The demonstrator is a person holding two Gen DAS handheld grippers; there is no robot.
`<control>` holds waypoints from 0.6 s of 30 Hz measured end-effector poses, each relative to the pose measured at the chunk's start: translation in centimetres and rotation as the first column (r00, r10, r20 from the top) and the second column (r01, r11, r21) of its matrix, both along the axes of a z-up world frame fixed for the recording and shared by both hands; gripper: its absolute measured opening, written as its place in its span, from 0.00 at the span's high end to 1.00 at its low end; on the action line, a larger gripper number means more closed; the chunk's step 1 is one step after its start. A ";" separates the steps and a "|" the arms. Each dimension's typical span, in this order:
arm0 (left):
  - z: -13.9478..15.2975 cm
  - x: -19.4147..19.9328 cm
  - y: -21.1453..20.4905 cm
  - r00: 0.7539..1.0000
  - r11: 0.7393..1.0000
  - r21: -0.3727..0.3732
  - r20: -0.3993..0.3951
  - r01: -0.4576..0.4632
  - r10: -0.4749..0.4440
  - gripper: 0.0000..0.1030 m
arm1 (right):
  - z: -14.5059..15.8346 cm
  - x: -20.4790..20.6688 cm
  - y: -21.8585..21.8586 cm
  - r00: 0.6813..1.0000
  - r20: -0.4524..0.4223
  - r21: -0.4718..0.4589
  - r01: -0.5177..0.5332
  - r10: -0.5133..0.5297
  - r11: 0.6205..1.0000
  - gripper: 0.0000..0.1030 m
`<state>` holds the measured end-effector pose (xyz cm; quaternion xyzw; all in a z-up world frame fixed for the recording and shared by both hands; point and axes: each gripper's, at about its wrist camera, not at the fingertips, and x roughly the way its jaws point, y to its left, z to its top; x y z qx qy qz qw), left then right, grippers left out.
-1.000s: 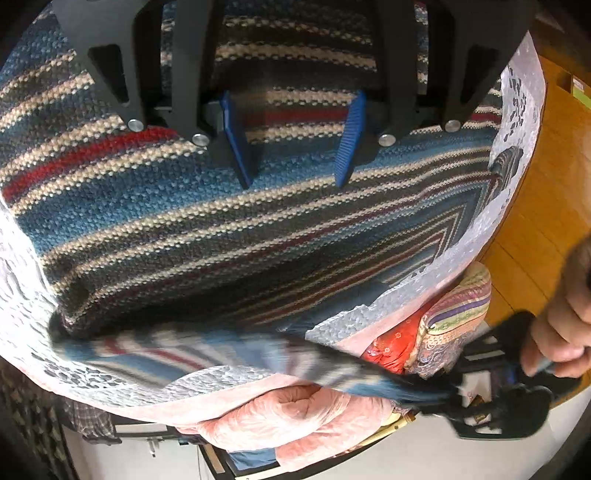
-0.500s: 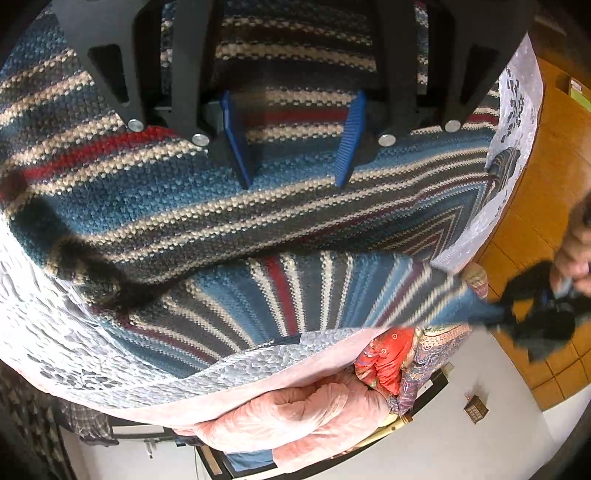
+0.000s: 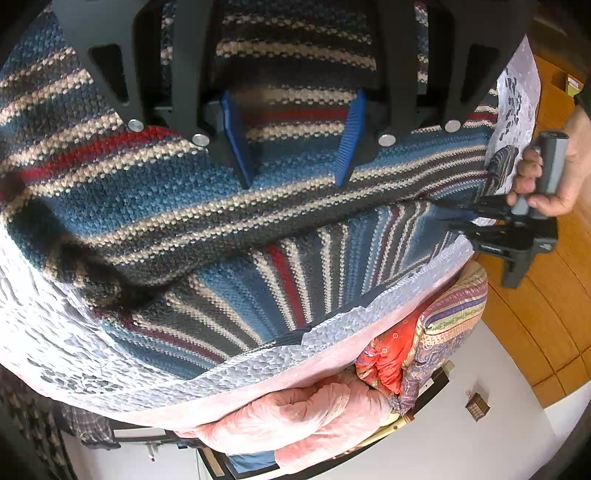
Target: Fold small clothes
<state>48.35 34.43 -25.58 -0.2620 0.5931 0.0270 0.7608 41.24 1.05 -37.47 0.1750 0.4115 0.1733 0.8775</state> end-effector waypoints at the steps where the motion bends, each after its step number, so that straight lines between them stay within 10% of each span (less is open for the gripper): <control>1: 1.2 -0.2 -0.2 0.999 1.000 0.002 0.048 0.000 0.000 0.67 | 0.0 0.0 0.0 1.000 0.000 0.002 0.001 -0.001 1.000 0.55; 5: 3.2 -0.4 -2.8 0.982 0.983 -0.164 0.179 0.083 -0.053 0.59 | 0.1 -0.1 0.1 1.000 0.000 0.011 -0.003 0.003 1.000 0.55; 8: 0.2 0.2 -3.8 0.992 0.975 -0.210 0.118 0.076 -0.052 0.59 | 0.1 -0.1 0.3 1.000 0.001 0.009 -0.008 0.008 1.000 0.55; 13: -2.9 -0.2 -1.4 0.998 0.982 -0.189 0.062 0.004 0.008 0.88 | 0.1 -0.2 0.3 1.000 0.001 0.011 -0.012 0.012 1.000 0.55; 18: -1.0 -2.8 1.7 0.993 0.974 -0.225 0.101 -0.036 0.060 0.61 | 0.2 -0.5 0.6 1.000 0.004 0.000 -0.021 0.021 1.000 0.54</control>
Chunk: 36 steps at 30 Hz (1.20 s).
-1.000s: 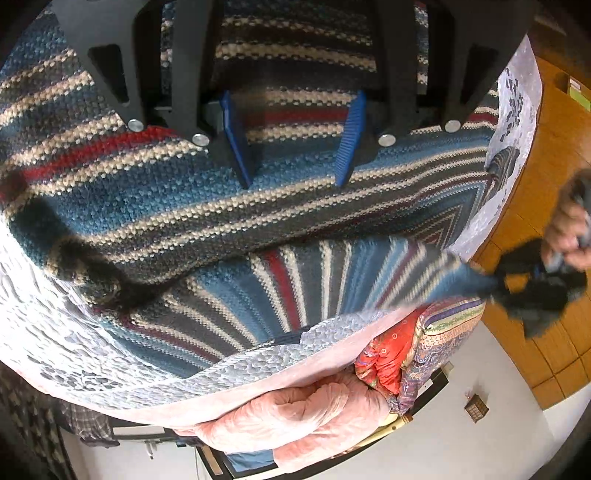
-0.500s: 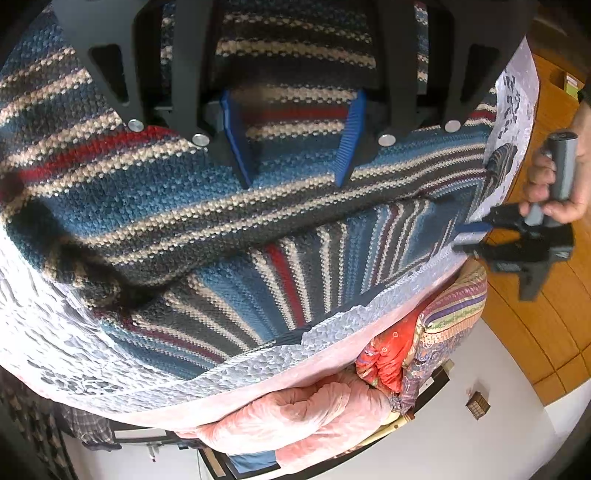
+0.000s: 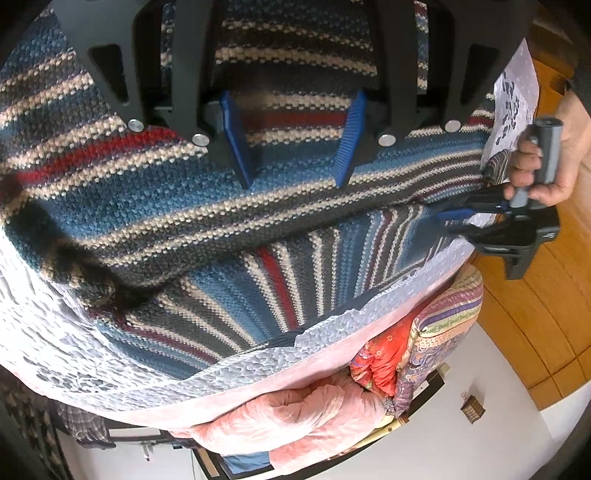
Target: Fold small clothes
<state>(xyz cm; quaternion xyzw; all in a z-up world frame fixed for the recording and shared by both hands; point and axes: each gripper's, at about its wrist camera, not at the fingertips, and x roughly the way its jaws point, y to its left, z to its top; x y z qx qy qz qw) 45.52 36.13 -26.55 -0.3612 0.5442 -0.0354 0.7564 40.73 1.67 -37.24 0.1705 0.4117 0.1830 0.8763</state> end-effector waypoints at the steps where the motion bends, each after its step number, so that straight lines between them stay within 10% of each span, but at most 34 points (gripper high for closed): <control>1: 1.2 -1.2 1.4 0.999 1.000 -0.011 0.037 -0.024 0.025 0.48 | 0.0 -0.1 0.1 1.000 0.001 -0.003 -0.003 0.003 1.000 0.54; 9: 4.7 -9.5 15.1 0.947 0.953 0.013 0.118 -0.303 0.300 0.32 | 0.7 -1.2 1.2 0.999 0.016 -0.023 -0.034 0.034 0.999 0.53; 20: 0.5 -19.2 32.6 0.738 0.742 -0.016 0.094 -0.670 0.669 0.31 | 0.6 -1.9 3.4 0.997 0.018 -0.079 -0.075 0.076 0.994 0.52; 27: -2.2 -18.6 36.0 0.715 0.721 -0.009 0.118 -0.693 0.689 0.28 | 0.4 -2.0 4.4 0.996 0.021 -0.102 -0.086 0.089 0.991 0.52; 30: -1.9 -18.2 36.3 0.717 0.722 0.020 0.134 -0.692 0.684 0.43 | 0.2 -2.0 4.6 0.996 0.015 -0.110 -0.086 0.089 0.990 0.52; 32: -2.0 -17.9 36.5 0.725 0.726 0.039 0.118 -0.686 0.679 0.83 | 0.2 -2.0 4.6 0.996 0.014 -0.112 -0.084 0.086 0.990 0.52; 36: -1.1 -18.5 36.5 0.724 0.724 0.055 0.131 -0.688 0.678 0.91 | 0.7 -2.3 4.6 0.996 0.019 -0.123 -0.082 0.085 0.989 0.52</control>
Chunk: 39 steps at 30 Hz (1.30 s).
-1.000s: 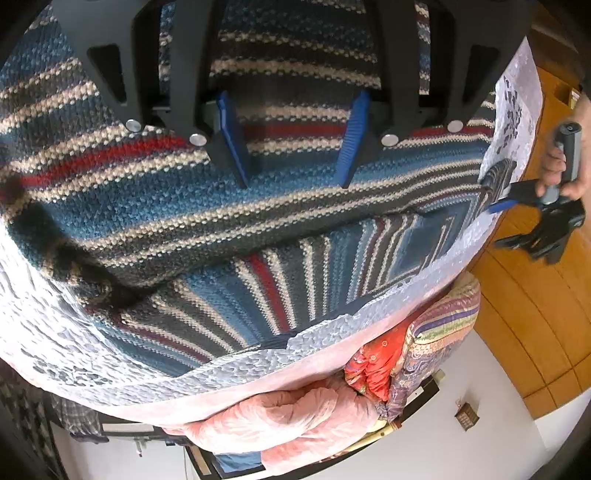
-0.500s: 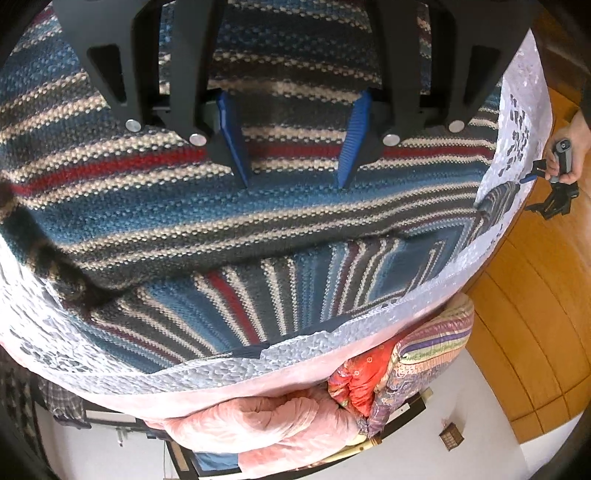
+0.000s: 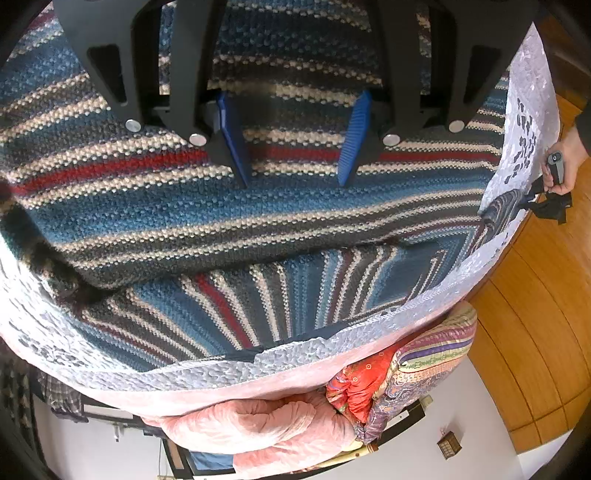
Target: Fold small clothes
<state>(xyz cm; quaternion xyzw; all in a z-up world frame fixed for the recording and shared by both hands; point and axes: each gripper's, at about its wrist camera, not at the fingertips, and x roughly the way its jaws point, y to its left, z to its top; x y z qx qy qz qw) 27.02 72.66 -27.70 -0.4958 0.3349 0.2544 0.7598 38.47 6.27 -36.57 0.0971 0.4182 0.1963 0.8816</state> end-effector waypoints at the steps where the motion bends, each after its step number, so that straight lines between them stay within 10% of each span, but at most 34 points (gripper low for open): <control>1: 0.9 0.2 -0.1 1.000 1.000 0.018 0.011 0.009 -0.009 0.92 | 0.3 -0.1 0.0 1.000 0.004 -0.003 0.001 -0.001 1.000 0.52; 13: 23.0 5.4 -7.2 0.926 0.945 0.256 0.265 0.203 -0.270 0.92 | 4.4 -3.7 -2.1 1.000 0.000 0.039 0.011 -0.011 0.999 0.52; 20: 29.4 10.2 -15.7 0.852 0.880 0.337 0.291 0.334 -0.435 0.92 | 5.9 -5.7 -3.4 1.000 -0.007 0.060 0.009 -0.009 0.998 0.52; 28: 27.8 15.5 -25.8 0.794 0.820 0.320 0.248 0.474 -0.555 0.92 | 5.6 -6.3 -4.9 0.999 -0.026 0.088 0.028 -0.026 0.996 0.52; 39: 17.4 20.5 -38.0 0.736 0.766 0.215 0.213 0.606 -0.643 0.92 | 3.8 -5.4 -7.2 0.997 -0.064 0.131 0.060 -0.052 0.990 0.52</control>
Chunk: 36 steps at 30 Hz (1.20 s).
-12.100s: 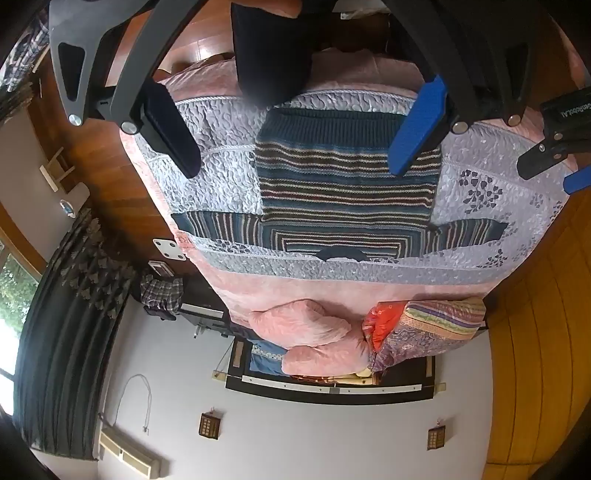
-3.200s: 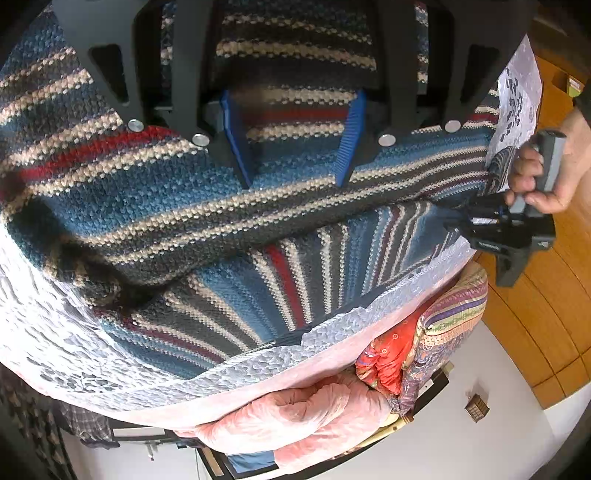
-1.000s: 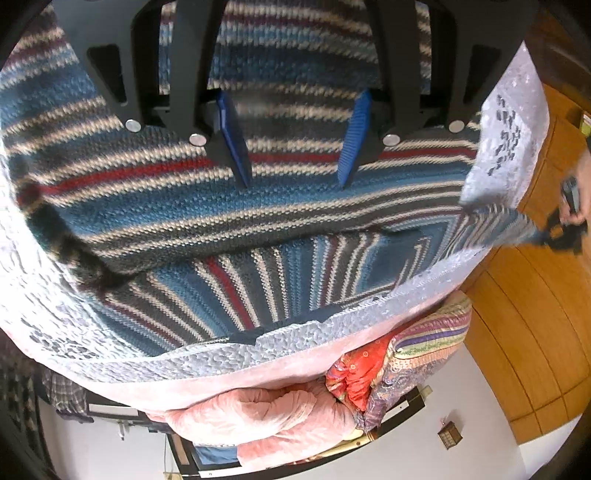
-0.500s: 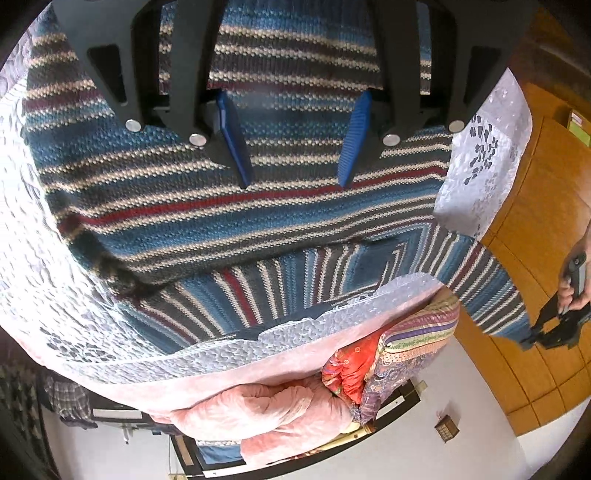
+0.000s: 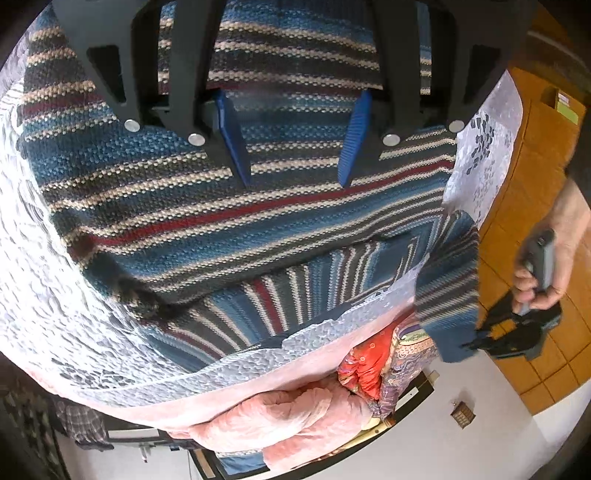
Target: Fold small clothes
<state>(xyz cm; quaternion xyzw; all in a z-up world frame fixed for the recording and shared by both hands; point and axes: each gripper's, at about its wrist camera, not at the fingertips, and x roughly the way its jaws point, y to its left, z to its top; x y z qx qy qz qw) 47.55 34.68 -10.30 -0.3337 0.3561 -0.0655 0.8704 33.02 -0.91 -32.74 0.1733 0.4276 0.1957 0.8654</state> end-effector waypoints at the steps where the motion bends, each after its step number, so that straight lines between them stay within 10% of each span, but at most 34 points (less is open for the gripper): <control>1: -1.1 0.2 -0.9 1.000 1.000 -0.008 -0.013 0.009 -0.009 0.92 | -0.1 0.1 -0.2 1.000 -0.004 0.005 0.001 -0.001 1.000 0.52; 10: -12.2 1.5 -9.8 0.983 0.995 -0.049 -0.162 0.085 -0.092 0.88 | -0.7 1.7 -1.9 0.995 -0.097 0.072 0.041 -0.034 0.997 0.51; 16: -13.9 -1.0 -11.8 0.977 0.989 -0.064 -0.155 0.135 -0.143 0.32 | 1.1 6.8 -2.0 0.988 -0.152 0.185 -0.008 0.036 0.983 0.39; 24: -14.4 -13.9 -9.7 0.992 0.991 -0.090 -0.069 0.095 -0.101 0.25 | -4.9 19.8 2.1 0.857 -0.451 0.556 0.051 0.250 0.830 0.43; 36: -17.6 -15.4 -8.1 0.988 0.984 -0.153 -0.106 0.095 -0.112 0.25 | -7.6 25.5 7.9 0.810 -0.531 0.461 0.029 0.249 0.887 0.57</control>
